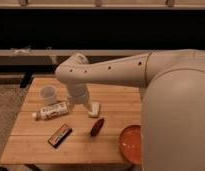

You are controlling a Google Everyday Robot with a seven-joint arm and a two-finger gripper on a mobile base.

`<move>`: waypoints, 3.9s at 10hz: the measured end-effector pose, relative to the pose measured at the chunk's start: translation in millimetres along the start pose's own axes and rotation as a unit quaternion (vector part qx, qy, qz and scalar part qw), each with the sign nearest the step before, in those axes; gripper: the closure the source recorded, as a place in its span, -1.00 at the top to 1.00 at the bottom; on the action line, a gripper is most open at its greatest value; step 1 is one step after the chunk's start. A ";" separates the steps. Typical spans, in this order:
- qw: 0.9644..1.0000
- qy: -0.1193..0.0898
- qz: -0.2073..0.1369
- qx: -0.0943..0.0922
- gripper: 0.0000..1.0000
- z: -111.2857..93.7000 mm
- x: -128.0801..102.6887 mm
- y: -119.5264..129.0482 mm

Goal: Place the ceramic cup in the ceramic bowl

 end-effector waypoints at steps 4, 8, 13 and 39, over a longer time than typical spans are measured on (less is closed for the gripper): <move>1.000 0.000 0.000 0.000 0.30 -0.1 0.0 0.0; 1.000 0.000 0.000 0.000 0.30 -0.2 -0.1 0.0; 0.999 -0.022 -0.036 -0.004 0.30 -19.5 -28.0 36.9; 0.992 0.016 -0.121 -0.024 0.30 67.1 -192.1 170.8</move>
